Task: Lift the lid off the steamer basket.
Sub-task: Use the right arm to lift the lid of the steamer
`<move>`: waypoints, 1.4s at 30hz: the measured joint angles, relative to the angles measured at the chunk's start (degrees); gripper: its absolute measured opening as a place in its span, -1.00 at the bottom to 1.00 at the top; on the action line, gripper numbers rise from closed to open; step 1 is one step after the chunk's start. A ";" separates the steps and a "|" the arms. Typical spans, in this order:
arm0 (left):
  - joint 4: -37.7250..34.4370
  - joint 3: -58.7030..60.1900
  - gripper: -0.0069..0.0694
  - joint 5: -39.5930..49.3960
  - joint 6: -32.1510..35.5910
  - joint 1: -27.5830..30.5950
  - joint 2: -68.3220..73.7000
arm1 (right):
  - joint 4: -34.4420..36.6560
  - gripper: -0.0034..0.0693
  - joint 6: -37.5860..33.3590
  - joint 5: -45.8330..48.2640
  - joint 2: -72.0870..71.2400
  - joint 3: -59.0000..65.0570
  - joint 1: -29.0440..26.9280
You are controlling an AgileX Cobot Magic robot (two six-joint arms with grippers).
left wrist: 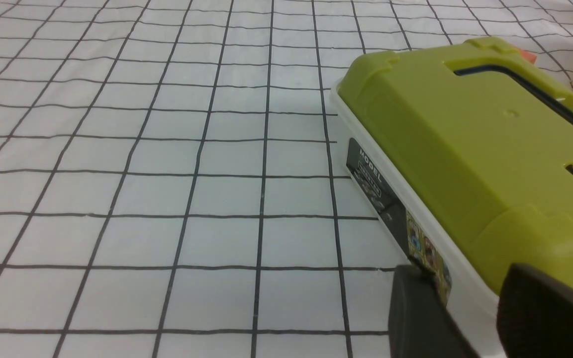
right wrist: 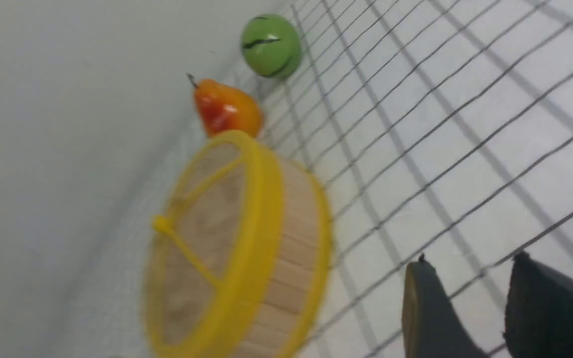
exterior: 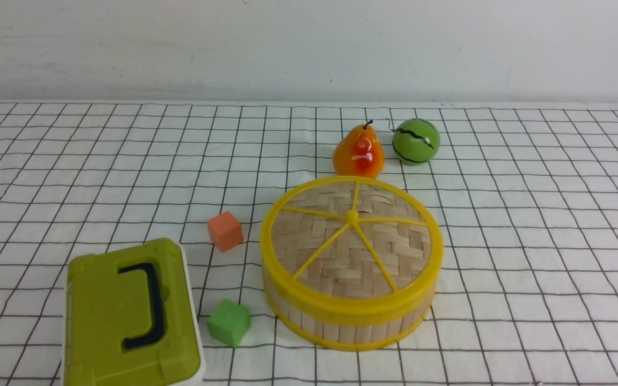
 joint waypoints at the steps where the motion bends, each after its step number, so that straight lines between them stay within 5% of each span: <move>1: 0.00 0.00 -0.19 0.00 0.00 0.00 0.00 | 3.11 -0.25 0.81 -0.46 0.00 0.00 0.00; 16: 0.00 0.00 -0.19 0.00 0.00 0.00 0.00 | 6.44 -0.25 -11.68 -3.64 0.00 -0.64 0.00; 20: 0.00 0.00 -0.19 0.00 0.00 0.00 0.00 | 4.71 -0.49 -22.61 0.44 2.66 -7.63 0.00; 23: 0.00 0.00 -0.19 0.00 0.00 0.00 0.00 | 1.80 -0.90 -37.07 6.98 11.73 -20.79 0.00; 24: 0.00 0.00 -0.19 0.00 0.00 0.00 0.00 | 1.68 -0.91 -37.07 6.98 12.31 -21.61 0.00; 27: 0.00 0.00 -0.19 0.00 0.00 0.00 0.00 | 0.23 -0.97 -53.55 20.20 23.71 -36.68 0.00; 31: 0.00 0.00 -0.19 0.00 0.00 0.00 0.00 | -0.11 -0.97 -65.90 38.35 36.98 -50.71 0.00; 37: 0.00 0.00 -0.19 0.00 0.00 0.00 0.00 | -4.82 -0.95 -69.89 50.37 55.04 -65.20 6.77; 42: 0.00 0.00 -0.19 0.00 0.00 0.00 0.00 | -16.36 -0.94 -64.17 51.03 66.20 -73.83 17.16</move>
